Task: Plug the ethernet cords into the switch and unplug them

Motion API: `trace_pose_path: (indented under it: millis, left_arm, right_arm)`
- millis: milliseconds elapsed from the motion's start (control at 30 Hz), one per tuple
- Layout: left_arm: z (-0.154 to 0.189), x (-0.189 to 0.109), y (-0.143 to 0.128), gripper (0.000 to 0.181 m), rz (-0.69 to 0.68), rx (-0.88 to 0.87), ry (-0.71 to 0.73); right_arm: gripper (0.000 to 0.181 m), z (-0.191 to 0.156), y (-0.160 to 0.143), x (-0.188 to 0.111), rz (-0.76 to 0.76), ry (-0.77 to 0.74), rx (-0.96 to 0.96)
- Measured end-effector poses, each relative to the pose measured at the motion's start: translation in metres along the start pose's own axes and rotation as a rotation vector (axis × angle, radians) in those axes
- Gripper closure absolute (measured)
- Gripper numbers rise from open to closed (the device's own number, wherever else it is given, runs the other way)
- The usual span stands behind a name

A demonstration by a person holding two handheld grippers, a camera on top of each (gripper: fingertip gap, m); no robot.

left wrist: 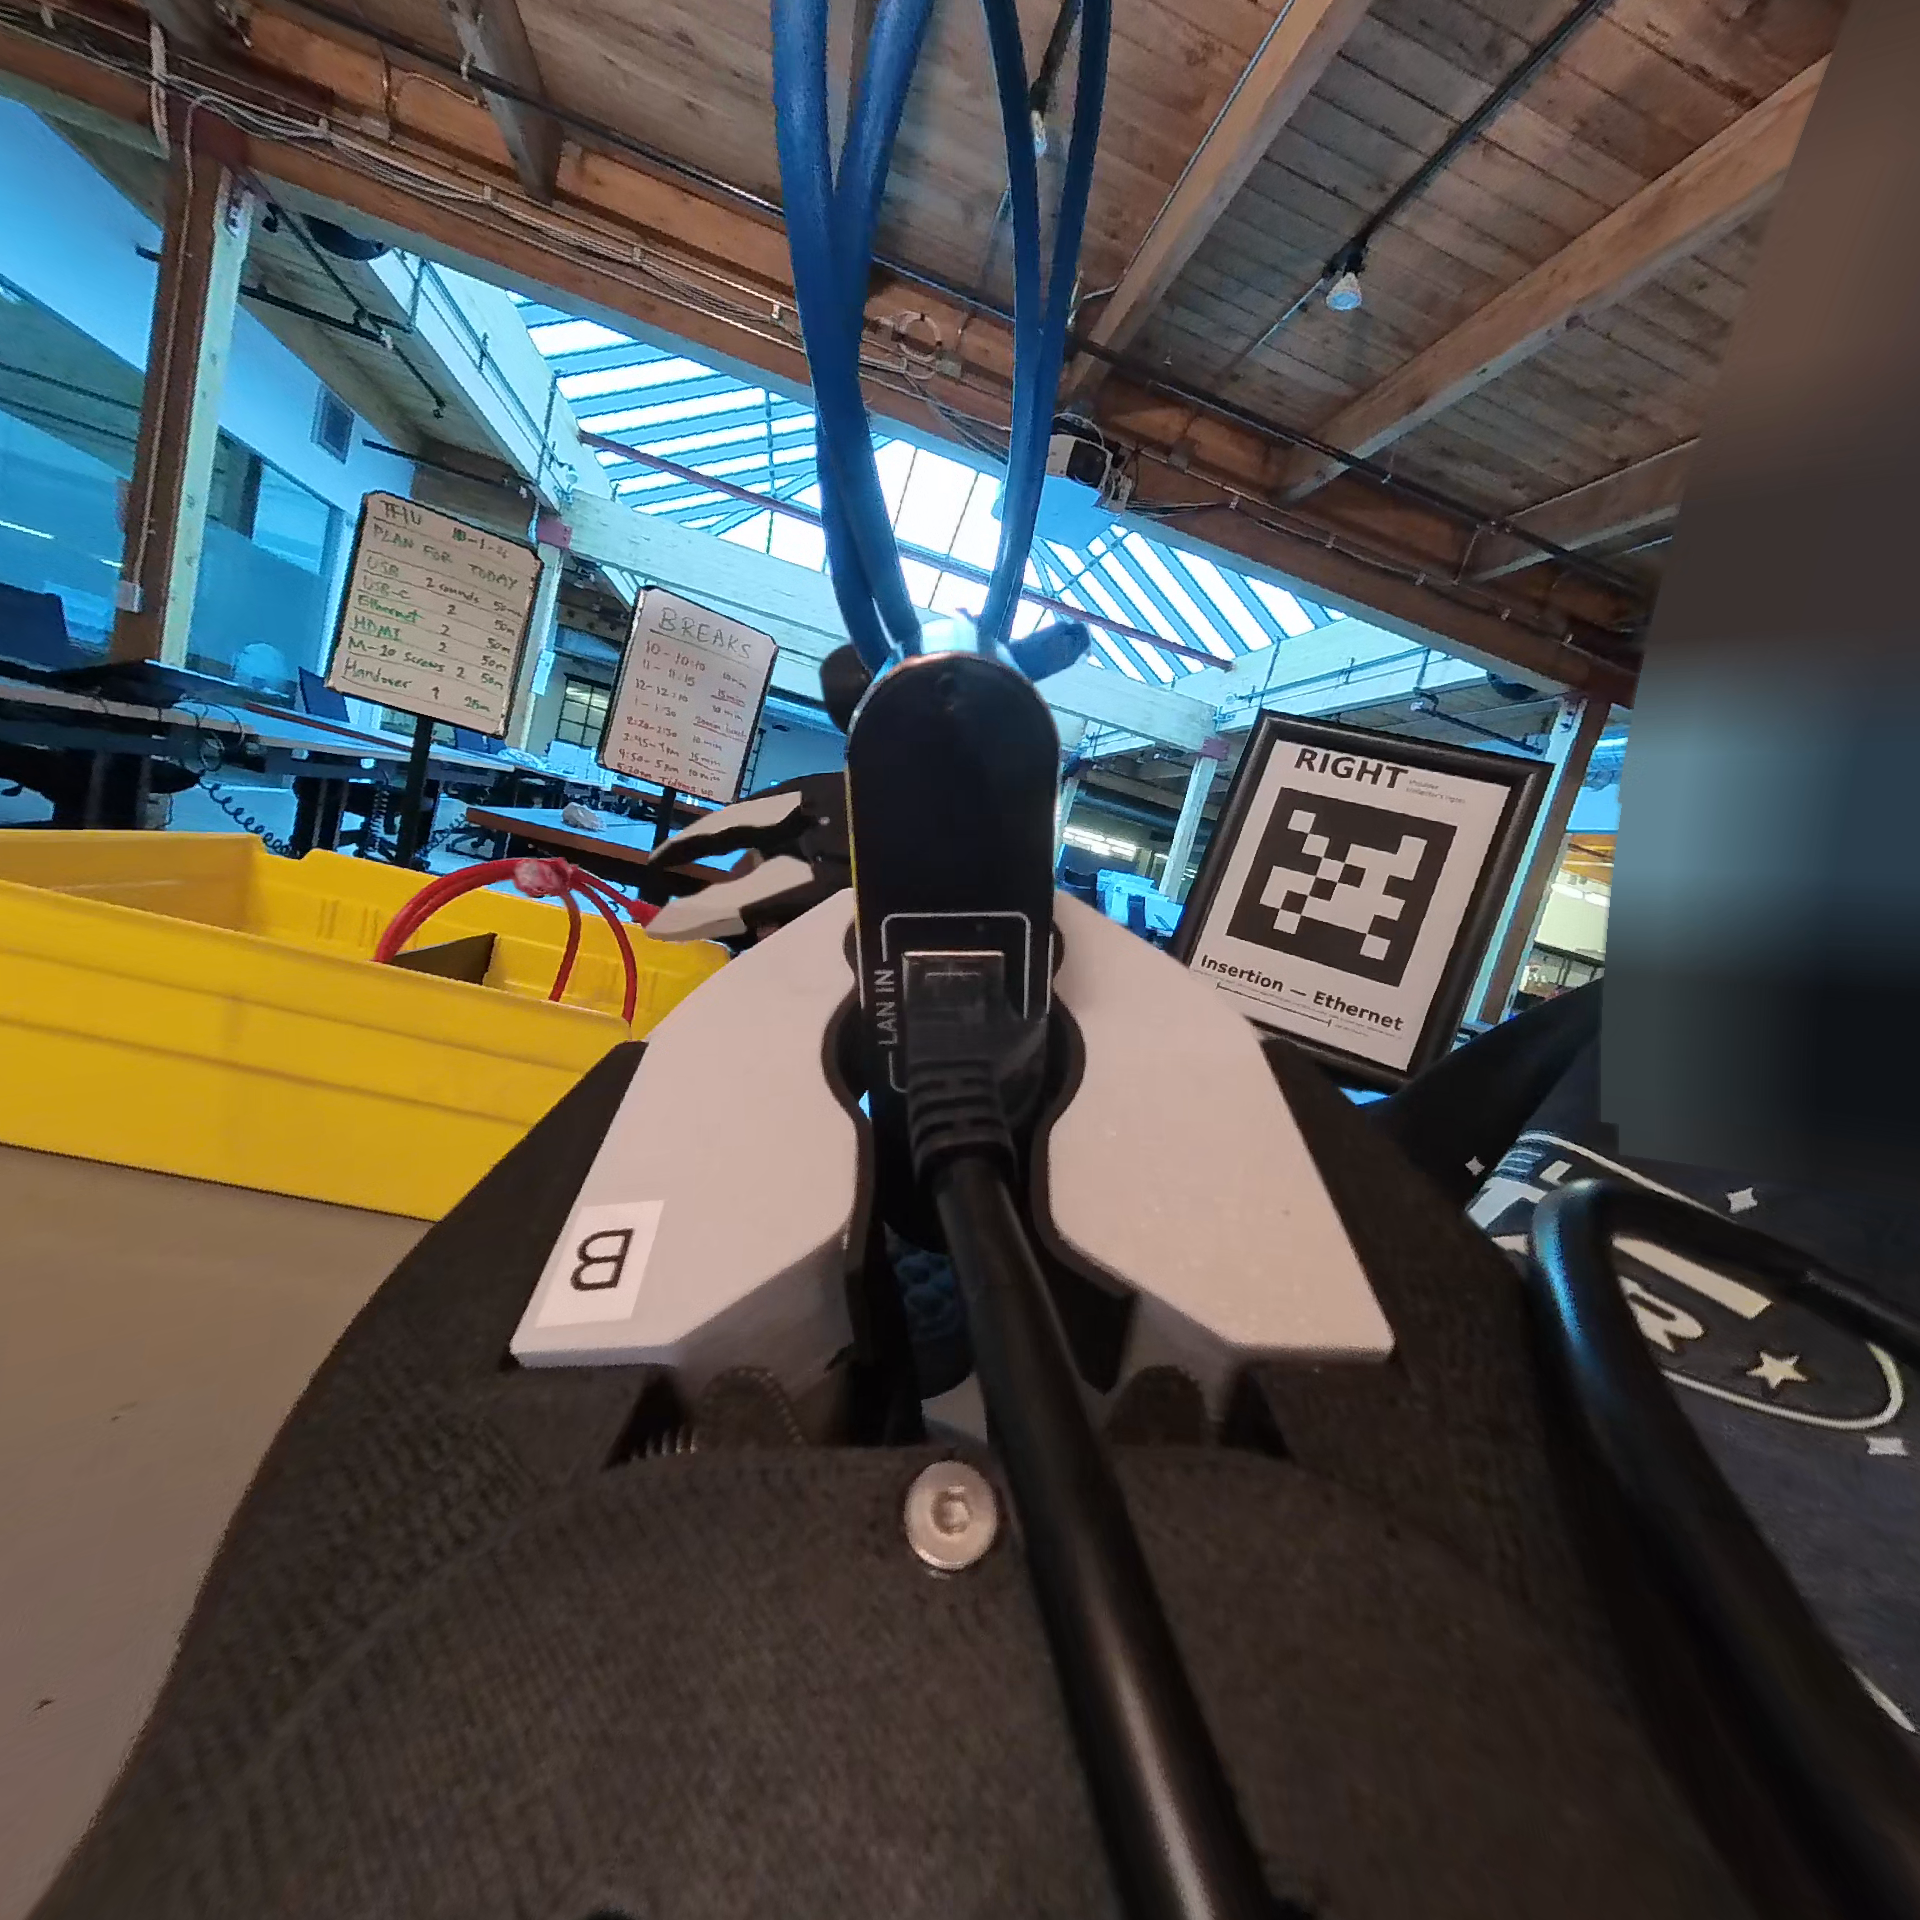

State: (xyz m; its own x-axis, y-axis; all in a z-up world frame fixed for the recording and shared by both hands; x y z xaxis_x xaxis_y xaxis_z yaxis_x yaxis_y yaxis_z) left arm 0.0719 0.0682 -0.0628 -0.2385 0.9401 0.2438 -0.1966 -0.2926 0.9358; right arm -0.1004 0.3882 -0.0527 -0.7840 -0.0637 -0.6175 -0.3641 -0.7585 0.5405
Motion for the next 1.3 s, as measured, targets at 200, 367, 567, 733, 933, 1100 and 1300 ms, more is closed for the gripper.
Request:
trace_pose_path:
  millis: [200,367,567,733,933,1100,1300]
  left_arm:
    - [0.000,0.000,0.001,0.154,-0.002,0.005,0.010]
    - [0.000,0.002,-0.002,0.154,-0.022,0.004,0.013]
    - [-0.001,0.003,-0.005,0.155,-0.065,0.098,0.113]
    - [0.002,0.001,-0.001,0.155,-0.017,0.133,0.118]
    - [0.003,-0.004,0.006,0.154,0.077,0.062,0.054]
    - [0.000,-0.003,0.003,0.155,0.054,0.015,0.044]
    - [0.003,0.005,-0.005,0.155,-0.035,0.051,0.055]
  right_arm:
    - [0.132,0.008,0.000,0.011,0.023,-0.074,0.005]
    - [0.133,0.015,-0.006,0.032,0.025,-0.097,0.011]
    - [0.138,0.009,0.008,0.020,0.163,-0.103,0.004]
    - [0.159,-0.024,0.051,-0.055,0.697,0.410,0.164]
    - [0.139,-0.108,0.074,-0.093,0.821,1.180,-0.054]
    - [0.135,-0.167,0.110,-0.105,0.996,1.350,0.101]
    - [0.151,-0.181,0.117,-0.109,1.031,1.380,0.158]
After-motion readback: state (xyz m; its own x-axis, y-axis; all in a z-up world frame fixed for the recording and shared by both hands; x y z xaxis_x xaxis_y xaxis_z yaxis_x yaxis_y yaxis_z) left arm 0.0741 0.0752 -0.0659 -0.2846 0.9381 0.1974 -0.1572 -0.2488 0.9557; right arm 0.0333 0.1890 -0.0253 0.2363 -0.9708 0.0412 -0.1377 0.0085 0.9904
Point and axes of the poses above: each gripper's, where its closed fingertips meet, x out along the fingers, y out of its top, z = x × y across the jaws, the point moved 7 cm from there along -x, back along the fingers, and after that the axes turned 12 degrees about -z, right-handed, at the moved point
